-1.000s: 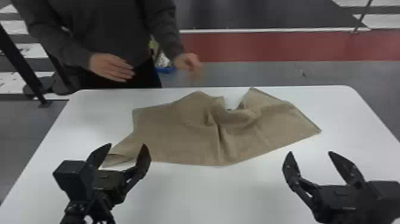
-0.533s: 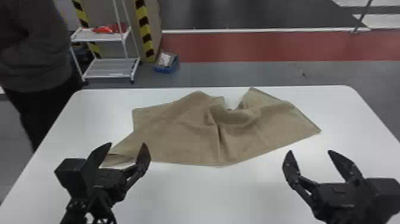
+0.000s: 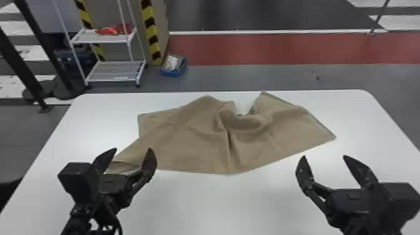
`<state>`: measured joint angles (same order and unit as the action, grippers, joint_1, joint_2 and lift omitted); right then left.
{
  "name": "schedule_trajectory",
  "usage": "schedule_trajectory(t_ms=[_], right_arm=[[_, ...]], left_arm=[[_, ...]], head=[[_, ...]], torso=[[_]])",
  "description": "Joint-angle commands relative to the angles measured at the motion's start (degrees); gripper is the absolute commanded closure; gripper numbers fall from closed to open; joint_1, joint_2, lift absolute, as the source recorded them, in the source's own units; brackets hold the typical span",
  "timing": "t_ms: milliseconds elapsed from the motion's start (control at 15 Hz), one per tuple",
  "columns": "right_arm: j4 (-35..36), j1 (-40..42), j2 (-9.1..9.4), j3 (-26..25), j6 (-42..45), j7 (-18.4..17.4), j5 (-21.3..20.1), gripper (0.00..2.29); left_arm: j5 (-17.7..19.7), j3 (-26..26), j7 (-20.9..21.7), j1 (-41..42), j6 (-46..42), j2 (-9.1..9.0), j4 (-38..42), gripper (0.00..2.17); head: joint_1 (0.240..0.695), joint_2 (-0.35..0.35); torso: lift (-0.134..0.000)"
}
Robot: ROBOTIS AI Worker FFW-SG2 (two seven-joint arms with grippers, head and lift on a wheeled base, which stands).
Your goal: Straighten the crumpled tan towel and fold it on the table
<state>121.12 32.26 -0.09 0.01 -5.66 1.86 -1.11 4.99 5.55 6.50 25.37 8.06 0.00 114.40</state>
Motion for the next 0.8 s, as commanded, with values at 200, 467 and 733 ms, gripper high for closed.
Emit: schedule_trajectory(t_ms=[200,467,733], right_arm=[[-1.1,-3.9,0.14,-2.8,-1.5,1.8,-8.0,0.09],[-1.6,-5.8,0.14,-4.0,-3.3,5.2,-13.3,0.08],[-0.4,-5.9,0.14,-8.6,-5.0,7.5,-11.7,0.08]], left_arm=[[3.7,4.7,0.4,-0.9,2.8,-0.15,-1.1,0.09],[4.3,8.2,1.2,-0.9,4.2,0.62,-1.5,0.12],[2.7,11.2,5.5,-2.6,10.2,1.41,-2.9,0.15]], head=[[0.695,0.05],[0.695,0.083],[0.695,0.086]], torso=[[-0.123],[-0.123],[-0.123]])
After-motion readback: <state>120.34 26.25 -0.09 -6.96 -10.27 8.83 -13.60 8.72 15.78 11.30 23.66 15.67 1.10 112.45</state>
